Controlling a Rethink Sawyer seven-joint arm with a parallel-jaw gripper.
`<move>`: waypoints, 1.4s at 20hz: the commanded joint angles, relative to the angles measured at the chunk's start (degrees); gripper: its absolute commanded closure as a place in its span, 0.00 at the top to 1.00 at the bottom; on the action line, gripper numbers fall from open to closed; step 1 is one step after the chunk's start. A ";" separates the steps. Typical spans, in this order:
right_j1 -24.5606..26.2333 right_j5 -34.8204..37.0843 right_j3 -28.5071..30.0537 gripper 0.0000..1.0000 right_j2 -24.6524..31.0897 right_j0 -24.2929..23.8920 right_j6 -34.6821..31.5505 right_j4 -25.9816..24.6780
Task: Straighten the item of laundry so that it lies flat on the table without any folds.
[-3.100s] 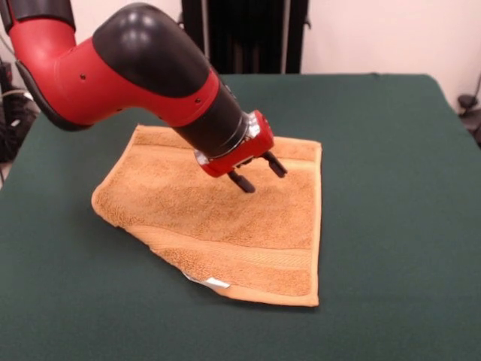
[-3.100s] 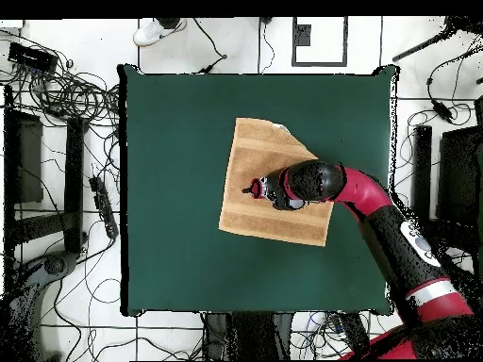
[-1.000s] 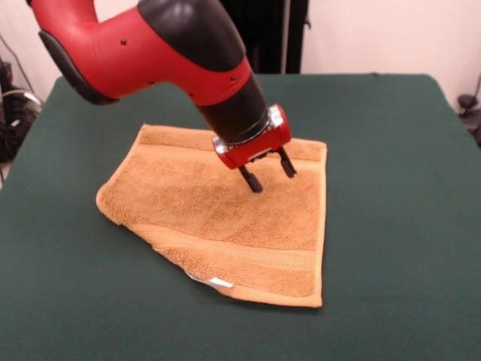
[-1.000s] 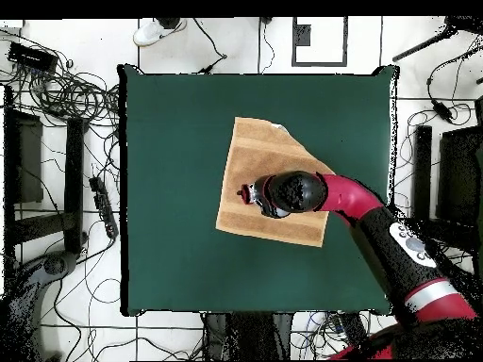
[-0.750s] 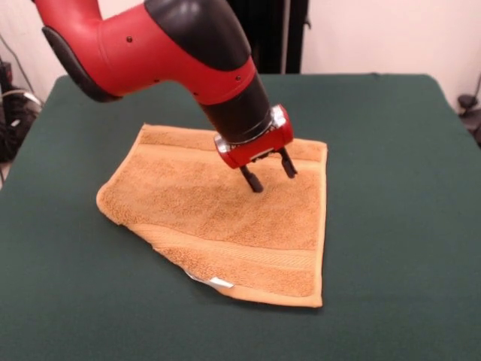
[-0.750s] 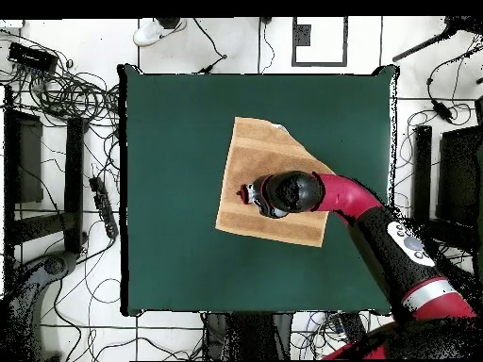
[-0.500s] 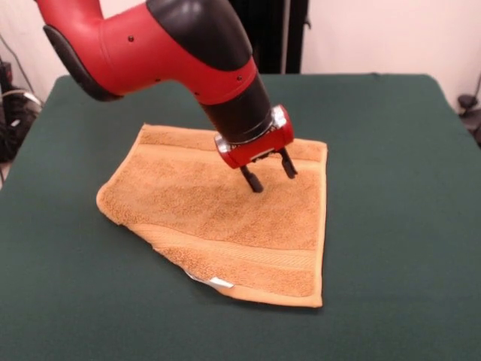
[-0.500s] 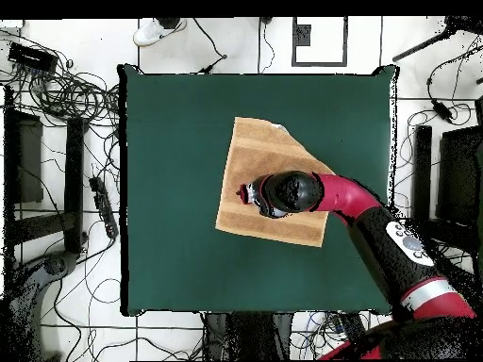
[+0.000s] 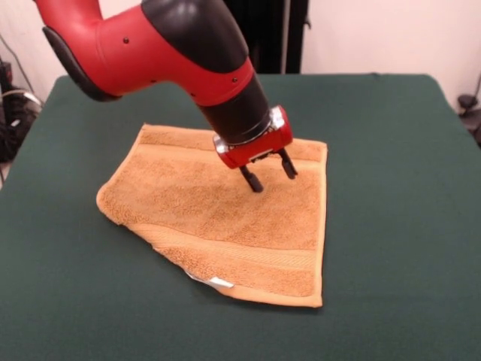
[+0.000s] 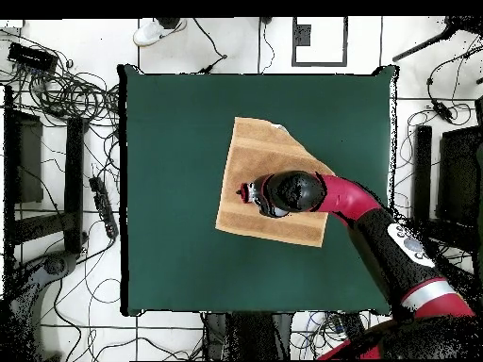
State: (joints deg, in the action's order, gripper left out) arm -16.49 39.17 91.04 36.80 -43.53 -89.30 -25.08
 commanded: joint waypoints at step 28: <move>1.21 1.56 13.74 1.00 -6.47 10.27 -5.45 10.05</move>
State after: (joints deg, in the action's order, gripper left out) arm -16.49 34.69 111.76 34.26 -35.12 -89.31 -18.02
